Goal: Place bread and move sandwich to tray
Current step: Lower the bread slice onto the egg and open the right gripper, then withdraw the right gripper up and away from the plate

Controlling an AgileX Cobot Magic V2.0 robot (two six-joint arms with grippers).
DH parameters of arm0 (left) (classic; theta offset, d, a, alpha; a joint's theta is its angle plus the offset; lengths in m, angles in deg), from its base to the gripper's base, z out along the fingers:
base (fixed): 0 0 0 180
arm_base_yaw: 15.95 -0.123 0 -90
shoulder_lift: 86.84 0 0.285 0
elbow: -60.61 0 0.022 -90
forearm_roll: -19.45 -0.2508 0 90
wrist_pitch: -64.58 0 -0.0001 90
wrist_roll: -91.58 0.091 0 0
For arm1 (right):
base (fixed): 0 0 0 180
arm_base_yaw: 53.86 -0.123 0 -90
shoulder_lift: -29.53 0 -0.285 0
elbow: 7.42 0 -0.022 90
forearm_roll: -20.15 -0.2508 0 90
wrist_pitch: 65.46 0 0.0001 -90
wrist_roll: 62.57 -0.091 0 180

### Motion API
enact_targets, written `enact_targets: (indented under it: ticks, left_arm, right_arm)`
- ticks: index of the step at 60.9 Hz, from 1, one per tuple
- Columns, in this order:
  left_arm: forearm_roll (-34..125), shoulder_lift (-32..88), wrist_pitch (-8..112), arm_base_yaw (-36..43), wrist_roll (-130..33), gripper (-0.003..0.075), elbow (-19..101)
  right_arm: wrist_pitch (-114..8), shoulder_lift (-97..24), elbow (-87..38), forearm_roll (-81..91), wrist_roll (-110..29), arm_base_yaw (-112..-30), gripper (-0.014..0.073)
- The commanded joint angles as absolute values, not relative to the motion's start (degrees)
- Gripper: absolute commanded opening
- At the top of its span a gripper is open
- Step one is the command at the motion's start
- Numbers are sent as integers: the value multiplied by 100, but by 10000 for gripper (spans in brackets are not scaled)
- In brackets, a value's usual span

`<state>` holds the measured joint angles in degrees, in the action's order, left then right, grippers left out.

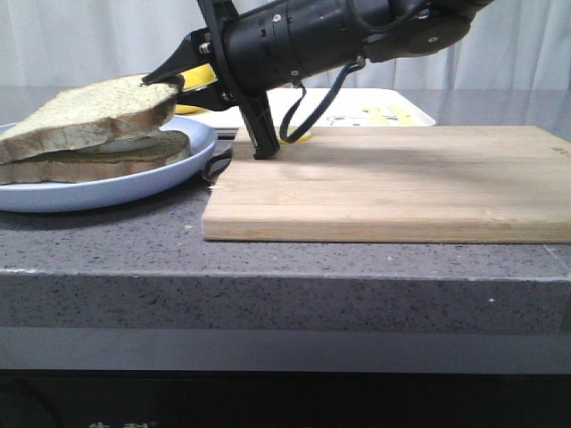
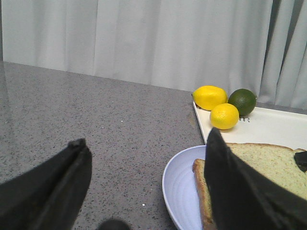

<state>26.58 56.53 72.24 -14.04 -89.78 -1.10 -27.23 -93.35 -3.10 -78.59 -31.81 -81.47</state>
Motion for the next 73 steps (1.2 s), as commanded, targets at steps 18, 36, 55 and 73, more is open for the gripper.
enact_targets:
  ticks: [18, 36, 55, 73]
  left_arm:
    - [2699, 5598, 7701, -1399, -9018, 494, 74]
    - [2699, 5598, 7701, -1399, -9018, 494, 74]
    - [2699, 5598, 7701, -1399, -9018, 494, 74]
    - [2699, 5598, 7701, -1399, -9018, 494, 74]
  right_arm:
    - [-2401, -9056, -165, -7940, -3104, -8150, 415]
    - [-2406, -8922, -165, -7384, -3114, -7992, 415]
    - [-2406, -8721, -165, -6890, -3170, -7622, 414]
    - [-2458, -7747, -165, -4378, -3336, -7615, 143]
